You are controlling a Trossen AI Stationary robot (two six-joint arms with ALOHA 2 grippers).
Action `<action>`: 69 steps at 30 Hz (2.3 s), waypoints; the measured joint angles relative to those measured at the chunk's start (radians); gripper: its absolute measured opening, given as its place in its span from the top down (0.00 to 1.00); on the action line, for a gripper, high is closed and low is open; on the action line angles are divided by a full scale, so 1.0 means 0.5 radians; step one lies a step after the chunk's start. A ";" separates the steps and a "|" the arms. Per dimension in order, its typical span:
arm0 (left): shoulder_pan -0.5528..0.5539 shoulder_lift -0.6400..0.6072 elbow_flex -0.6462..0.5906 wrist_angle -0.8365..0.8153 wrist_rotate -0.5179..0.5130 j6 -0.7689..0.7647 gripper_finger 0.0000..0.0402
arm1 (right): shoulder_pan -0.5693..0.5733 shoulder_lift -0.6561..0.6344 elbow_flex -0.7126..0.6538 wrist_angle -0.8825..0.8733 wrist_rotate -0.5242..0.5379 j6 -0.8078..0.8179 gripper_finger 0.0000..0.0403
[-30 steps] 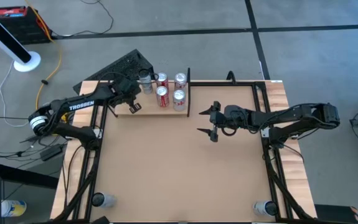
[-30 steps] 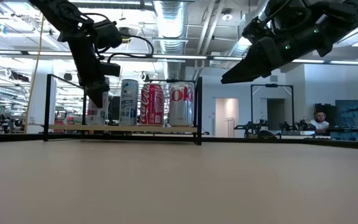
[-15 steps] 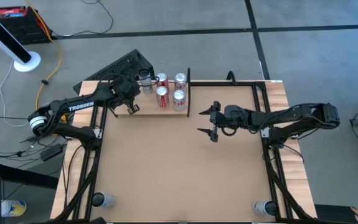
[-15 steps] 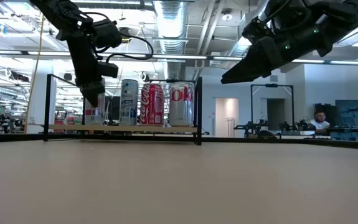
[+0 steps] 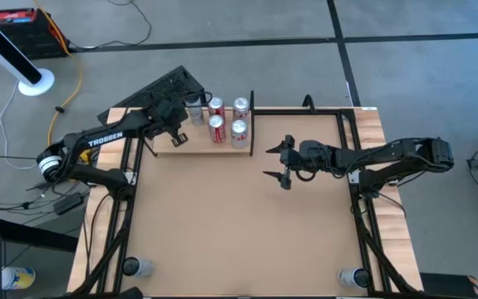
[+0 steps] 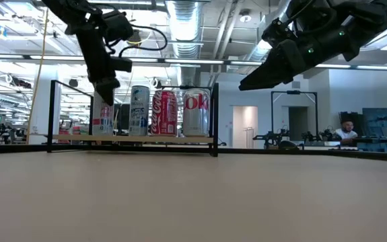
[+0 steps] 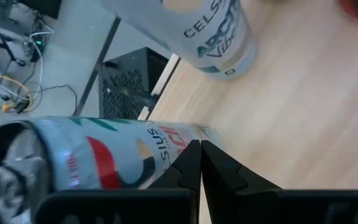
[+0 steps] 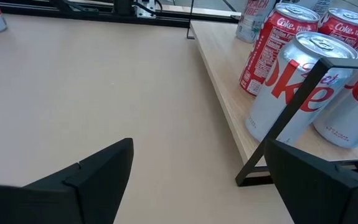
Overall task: Place canned beverage on shelf
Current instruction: Put the top white and pink soda can on the shelf
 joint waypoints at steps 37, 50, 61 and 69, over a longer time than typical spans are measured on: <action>0.463 -0.210 -0.055 -0.186 0.180 -0.035 1.00 | 0.008 0.000 0.001 -0.059 -0.001 0.036 0.05; 0.569 -0.210 -0.055 -0.033 0.266 0.001 1.00 | 0.008 0.000 0.001 -0.059 0.000 0.035 0.05; 0.691 -0.209 -0.055 0.086 0.334 0.046 1.00 | 0.008 0.000 0.001 -0.056 0.000 0.029 0.05; 0.764 -0.209 -0.055 0.166 0.423 0.045 1.00 | 0.008 0.000 0.001 -0.040 0.000 0.018 0.05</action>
